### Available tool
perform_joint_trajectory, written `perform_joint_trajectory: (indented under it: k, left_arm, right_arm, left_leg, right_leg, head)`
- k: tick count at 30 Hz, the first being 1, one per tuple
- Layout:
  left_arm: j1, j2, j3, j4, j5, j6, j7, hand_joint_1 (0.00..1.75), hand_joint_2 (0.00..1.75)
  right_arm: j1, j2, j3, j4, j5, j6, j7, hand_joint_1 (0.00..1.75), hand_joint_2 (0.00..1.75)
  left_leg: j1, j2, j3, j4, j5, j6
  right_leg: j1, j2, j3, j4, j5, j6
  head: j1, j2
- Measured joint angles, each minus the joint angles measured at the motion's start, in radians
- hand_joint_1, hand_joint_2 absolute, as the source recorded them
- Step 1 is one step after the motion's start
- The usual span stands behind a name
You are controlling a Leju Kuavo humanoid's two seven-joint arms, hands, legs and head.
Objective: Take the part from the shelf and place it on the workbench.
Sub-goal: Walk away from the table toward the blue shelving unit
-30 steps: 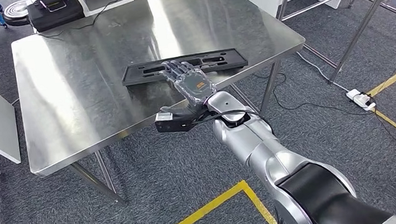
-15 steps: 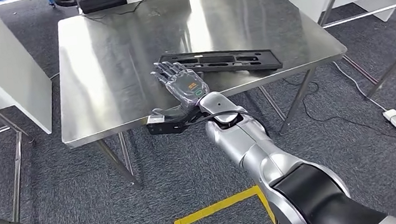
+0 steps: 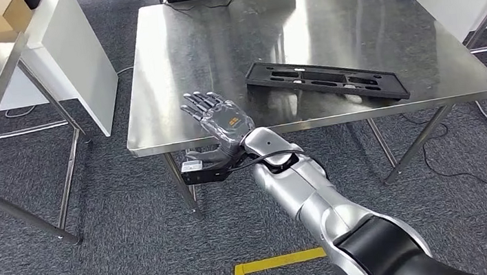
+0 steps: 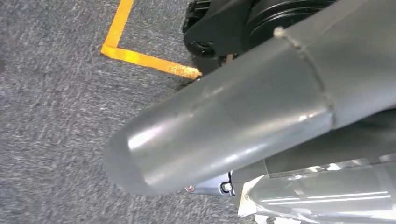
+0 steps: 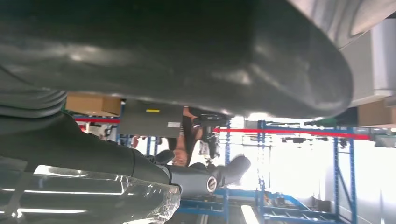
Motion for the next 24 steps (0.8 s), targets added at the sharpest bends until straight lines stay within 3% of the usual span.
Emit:
perform_joint_trajectory:
  k: [2, 4, 6, 8, 9, 10, 11, 13, 14, 15, 17, 19, 21, 23, 24]
  left_arm:
    - [0.005, 0.001, 0.0, 0.0, 0.002, 0.003, 0.0, 0.0, 0.0]
    - [0.007, 0.002, 0.001, 0.0, 0.004, 0.007, 0.001, 0.0, 0.0]
    - [0.005, 0.002, 0.001, 0.0, 0.006, 0.009, 0.002, 0.0, 0.0]
    - [0.004, 0.002, 0.003, 0.0, 0.009, 0.012, 0.003, 0.0, 0.0]
    - [0.006, 0.003, 0.004, 0.0, 0.011, 0.013, 0.004, 0.0, 0.0]
    - [0.007, 0.003, 0.006, 0.0, 0.014, 0.015, 0.006, 0.0, 0.0]
    - [0.008, 0.004, 0.009, 0.0, 0.017, 0.017, 0.007, 0.0, 0.0]
    - [0.006, 0.005, 0.016, 0.0, 0.023, 0.022, 0.008, 0.0, 0.0]
    - [0.005, 0.005, 0.021, 0.0, 0.029, 0.026, 0.008, 0.0, 0.0]
    - [0.005, 0.005, 0.025, 0.0, 0.034, 0.03, 0.009, 0.0, 0.0]
    - [0.008, 0.004, 0.032, 0.0, 0.042, 0.035, 0.009, 0.0, 0.0]
    - [0.011, 0.003, 0.039, 0.0, 0.045, 0.039, 0.009, 0.0, 0.0]
    - [0.01, 0.001, 0.045, 0.0, 0.046, 0.041, 0.009, 0.0, 0.0]
    - [0.008, 0.0, 0.049, 0.0, 0.051, 0.045, 0.009, 0.0, 0.0]
    - [0.009, -0.001, 0.052, 0.0, 0.056, 0.048, 0.009, 0.0, 0.0]
  right_arm:
    - [0.018, 0.002, 0.007, -0.025, 0.003, 0.001, -0.003, 0.0, 0.0]
    - [0.041, 0.003, 0.02, -0.062, 0.005, 0.005, -0.008, 0.0, 0.0]
    - [0.076, -0.001, 0.038, -0.108, 0.007, 0.013, -0.012, 0.0, 0.0]
    - [0.123, -0.011, 0.06, -0.163, 0.003, 0.022, -0.012, 0.0, 0.0]
    - [0.149, -0.017, 0.075, -0.196, -0.001, 0.025, -0.011, 0.0, 0.0]
    - [0.173, -0.022, 0.09, -0.229, -0.005, 0.027, -0.009, 0.0, 0.0]
    - [0.192, -0.027, 0.106, -0.263, -0.009, 0.029, -0.007, 0.0, 0.0]
    - [0.226, -0.038, 0.131, -0.327, -0.017, 0.029, -0.01, 0.0, 0.0]
    - [0.248, -0.047, 0.143, -0.366, -0.022, 0.025, -0.017, 0.0, 0.0]
    - [0.275, -0.058, 0.158, -0.41, -0.024, 0.019, -0.025, 0.0, 0.0]
    - [0.338, -0.078, 0.196, -0.496, -0.024, 0.007, -0.033, 0.0, 0.0]
    - [0.385, -0.096, 0.229, -0.563, -0.022, 0.002, -0.029, 0.0, 0.0]
    - [0.413, -0.118, 0.249, -0.608, -0.026, -0.003, -0.028, 0.0, 0.0]
    - [0.45, -0.144, 0.264, -0.646, -0.038, -0.013, -0.043, 0.0, 0.0]
    - [0.475, -0.156, 0.271, -0.669, -0.046, -0.023, -0.054, 0.0, 0.0]
  left_leg:
    - [0.005, -0.007, -0.007, -0.001, 0.004, -0.012]
    - [0.003, 0.044, -0.026, 0.036, -0.024, -0.023]
    - [0.003, 0.106, -0.077, 0.149, -0.089, -0.032]
    - [0.007, 0.122, -0.13, 0.265, -0.138, -0.038]
    - [0.008, 0.124, -0.135, 0.28, -0.138, -0.04]
    - [0.009, 0.128, -0.117, 0.254, -0.12, -0.04]
    - [0.01, 0.139, -0.08, 0.192, -0.091, -0.038]
    - [0.005, 0.18, 0.0, 0.054, -0.046, -0.03]
    - [0.002, 0.193, 0.022, 0.015, -0.038, -0.026]
    - [-0.002, 0.195, 0.029, 0.001, -0.038, -0.021]
    - [-0.004, 0.169, 0.028, -0.001, -0.034, -0.009]
    - [0.0, 0.146, 0.03, -0.009, -0.026, 0.007]
    - [0.003, 0.122, 0.029, -0.012, -0.019, 0.018]
    - [0.002, 0.09, 0.024, -0.012, -0.016, 0.023]
    - [0.002, 0.073, 0.023, -0.011, -0.015, 0.024]
  right_leg:
    - [0.002, -0.02, 0.001, -0.003, 0.007, -0.011]
    - [-0.001, -0.041, 0.002, -0.009, 0.013, -0.024]
    - [0.0, -0.066, 0.002, -0.012, 0.013, -0.033]
    - [0.003, -0.095, 0.001, -0.012, 0.012, -0.036]
    - [0.003, -0.109, 0.001, -0.011, 0.012, -0.036]
    - [0.004, -0.123, 0.001, -0.011, 0.011, -0.036]
    - [0.004, -0.135, 0.001, -0.011, 0.011, -0.036]
    - [0.01, -0.156, 0.002, -0.011, 0.008, -0.033]
    - [0.013, -0.165, 0.004, -0.011, 0.006, -0.029]
    - [0.017, -0.175, 0.007, -0.012, 0.004, -0.025]
    - [0.017, -0.19, 0.014, -0.013, 0.0, -0.014]
    - [0.012, -0.152, 0.005, 0.016, -0.022, -0.008]
    - [0.008, -0.089, -0.043, 0.122, -0.077, -0.014]
    - [0.008, -0.066, -0.102, 0.252, -0.127, -0.017]
    - [0.008, -0.062, -0.115, 0.282, -0.134, -0.013]
  head:
    - [0.0, 0.0]
    - [-0.004, 0.0]
    - [-0.009, 0.0]
    - [-0.009, 0.0]
    - [-0.009, 0.0]
    - [-0.009, 0.0]
    - [-0.009, 0.0]
    - [-0.009, 0.0]
    - [-0.007, 0.0]
    - [-0.006, 0.0]
    - [-0.003, 0.0]
    - [-0.003, 0.0]
    - [-0.002, 0.0]
    - [-0.001, 0.0]
    - [-0.001, 0.0]
